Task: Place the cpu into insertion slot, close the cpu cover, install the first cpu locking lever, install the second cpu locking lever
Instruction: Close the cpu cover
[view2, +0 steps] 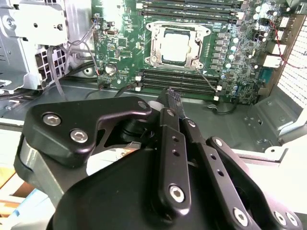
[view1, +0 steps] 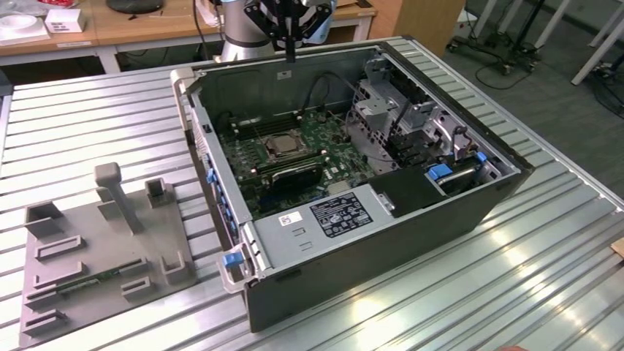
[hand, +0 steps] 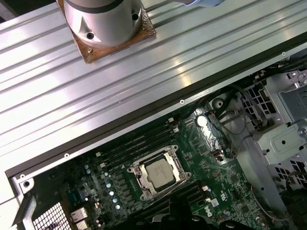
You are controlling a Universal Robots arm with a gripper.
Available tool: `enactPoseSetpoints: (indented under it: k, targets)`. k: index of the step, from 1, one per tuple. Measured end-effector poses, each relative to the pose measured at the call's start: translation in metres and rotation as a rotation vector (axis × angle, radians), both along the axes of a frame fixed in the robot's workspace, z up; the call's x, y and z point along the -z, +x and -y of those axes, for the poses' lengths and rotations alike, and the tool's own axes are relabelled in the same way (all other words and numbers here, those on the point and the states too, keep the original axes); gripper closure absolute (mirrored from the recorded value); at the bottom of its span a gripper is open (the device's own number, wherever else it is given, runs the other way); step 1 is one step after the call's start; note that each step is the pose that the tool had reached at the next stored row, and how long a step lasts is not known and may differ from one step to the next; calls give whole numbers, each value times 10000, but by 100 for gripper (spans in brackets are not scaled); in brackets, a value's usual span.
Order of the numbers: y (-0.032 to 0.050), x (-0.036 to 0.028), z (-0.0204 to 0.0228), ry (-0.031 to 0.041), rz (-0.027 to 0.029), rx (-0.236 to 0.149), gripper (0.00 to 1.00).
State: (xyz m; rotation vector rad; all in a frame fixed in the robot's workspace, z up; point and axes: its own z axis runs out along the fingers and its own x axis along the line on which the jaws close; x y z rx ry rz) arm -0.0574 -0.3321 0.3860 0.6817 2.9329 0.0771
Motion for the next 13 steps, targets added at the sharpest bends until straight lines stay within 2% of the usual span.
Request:
enactPoseSetpoints:
  k: [8,13]
  targets:
    - [-1,0,0,0,0,-14,90]
    - [-1,1,0,0,0,-169,90]
